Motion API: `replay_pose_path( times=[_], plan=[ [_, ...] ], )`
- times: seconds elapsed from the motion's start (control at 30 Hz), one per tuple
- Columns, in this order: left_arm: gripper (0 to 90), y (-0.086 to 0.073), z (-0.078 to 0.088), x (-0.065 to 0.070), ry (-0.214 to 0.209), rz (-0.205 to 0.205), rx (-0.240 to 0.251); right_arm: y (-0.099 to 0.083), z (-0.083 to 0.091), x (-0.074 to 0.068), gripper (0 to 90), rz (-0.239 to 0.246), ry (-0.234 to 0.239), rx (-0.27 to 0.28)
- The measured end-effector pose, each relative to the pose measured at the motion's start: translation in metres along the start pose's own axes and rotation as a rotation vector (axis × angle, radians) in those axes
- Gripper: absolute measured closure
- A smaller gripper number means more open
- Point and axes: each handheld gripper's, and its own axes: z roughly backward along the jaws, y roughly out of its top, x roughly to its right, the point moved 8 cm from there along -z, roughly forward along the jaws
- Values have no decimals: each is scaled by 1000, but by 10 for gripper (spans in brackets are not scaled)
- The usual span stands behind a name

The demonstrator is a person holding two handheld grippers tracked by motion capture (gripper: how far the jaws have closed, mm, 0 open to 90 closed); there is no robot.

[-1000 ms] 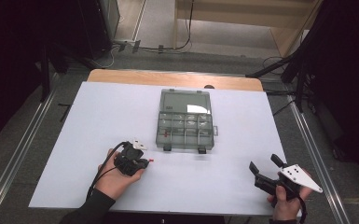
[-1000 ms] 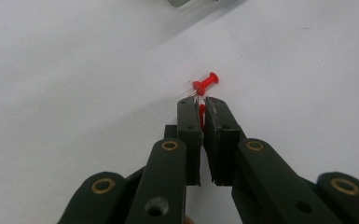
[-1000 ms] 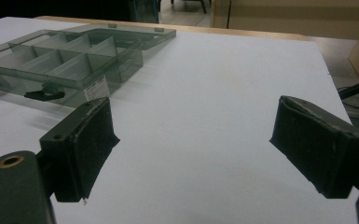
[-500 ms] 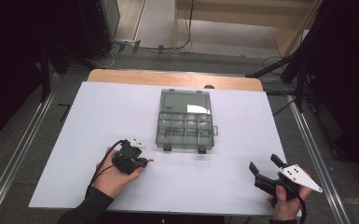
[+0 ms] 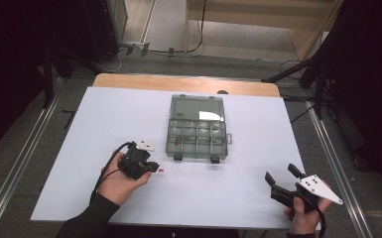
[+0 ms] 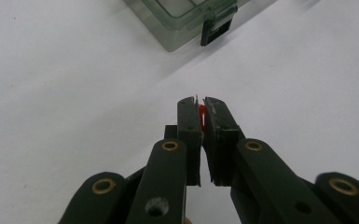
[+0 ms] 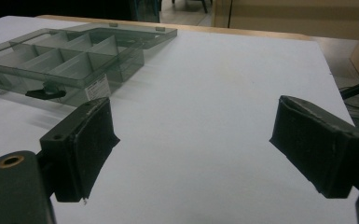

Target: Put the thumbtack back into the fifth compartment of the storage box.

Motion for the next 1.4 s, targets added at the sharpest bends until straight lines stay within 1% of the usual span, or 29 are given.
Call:
replay_pose_path(
  times=[0.07,0.1,0.2,0.23,0.4,0.6,0.83,0.9,1.17,1.33,1.4],
  plan=[
    [855,3,2,-1,-4,-1,7,0,0,0,133,-1,1,0],
    [855,5,2,-1,-6,6,13,0,0,0,133,-1,1,0],
    [855,10,5,-2,-11,3,19,0,0,0,133,-1,1,0],
    [856,11,6,-3,-9,-2,16,0,0,0,134,-2,1,0],
    [855,18,8,-4,-9,-3,27,0,0,0,134,-1,1,0],
    [855,27,12,-7,-16,-11,28,0,0,0,134,-2,2,1],
    [855,34,9,-6,-25,-21,22,0,0,0,134,-3,3,-1],
    [855,36,8,-7,-29,-21,22,1,0,1,134,4,-1,8],
    [855,48,8,-7,-34,-20,33,1,0,1,134,5,-1,9],
    [855,56,6,-5,-26,-41,30,1,0,1,134,5,0,8],
    [855,60,4,-4,-34,-48,24,1,0,1,134,3,-1,7]
  ],
)
